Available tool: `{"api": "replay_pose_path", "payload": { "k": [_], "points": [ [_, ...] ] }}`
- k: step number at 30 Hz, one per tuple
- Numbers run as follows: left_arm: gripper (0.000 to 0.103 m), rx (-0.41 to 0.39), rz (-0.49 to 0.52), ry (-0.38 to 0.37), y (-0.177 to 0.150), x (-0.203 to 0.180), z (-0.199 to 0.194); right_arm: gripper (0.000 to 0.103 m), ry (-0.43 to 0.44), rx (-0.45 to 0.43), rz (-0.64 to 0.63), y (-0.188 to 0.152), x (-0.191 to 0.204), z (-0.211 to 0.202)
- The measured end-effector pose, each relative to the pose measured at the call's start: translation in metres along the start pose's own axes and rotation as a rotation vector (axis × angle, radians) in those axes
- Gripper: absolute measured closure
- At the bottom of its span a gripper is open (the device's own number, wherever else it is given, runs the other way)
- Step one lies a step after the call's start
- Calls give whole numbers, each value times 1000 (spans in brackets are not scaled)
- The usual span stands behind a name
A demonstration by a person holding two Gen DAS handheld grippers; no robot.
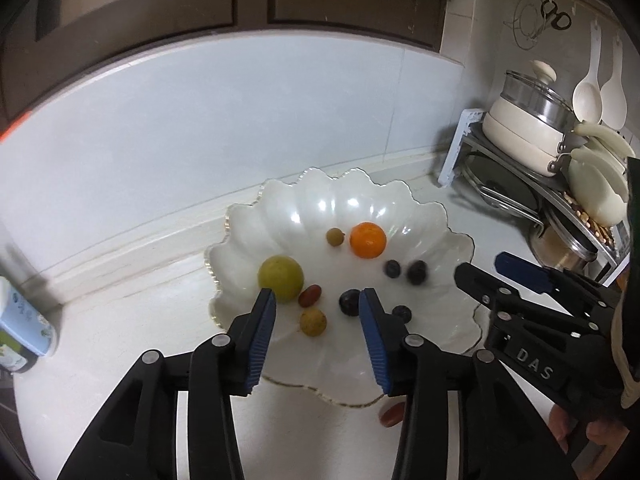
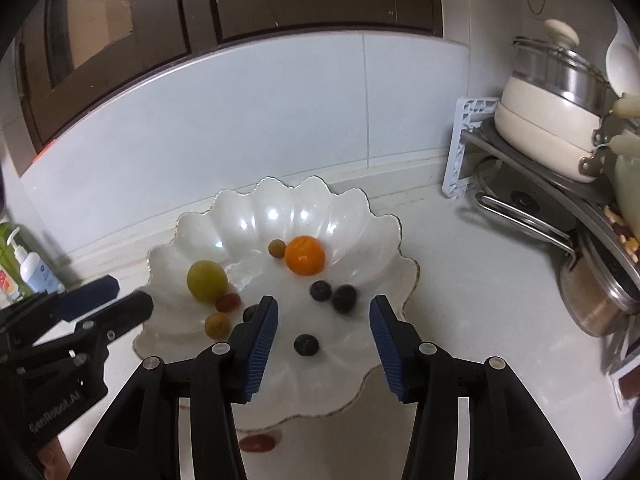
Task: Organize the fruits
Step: 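Open the left tool over the bowl while the right tool releases the plum into it, then move the right tool toward the remaining dark red oval fruit on the counter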
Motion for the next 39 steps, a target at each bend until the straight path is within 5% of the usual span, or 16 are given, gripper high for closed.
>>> {"api": "replay_pose_path", "payload": {
  "k": [19, 39],
  "points": [
    [41, -94, 6, 100, -48, 13, -64, 54, 33, -65, -40, -50, 27, -51],
    [41, 25, -59, 95, -102, 22, -46, 54, 77, 33, -98, -101, 43, -28]
  ]
}}
Point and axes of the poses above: each gripper's, at about its wrist camera, not at the fingertips, and z roughly the way its jaws point, x to its left, y to its top, the point moved 3 cm from there along z, roughly the way its jaws point, and after that the axes turned 7 degrees about x, right-handed, at the moved point
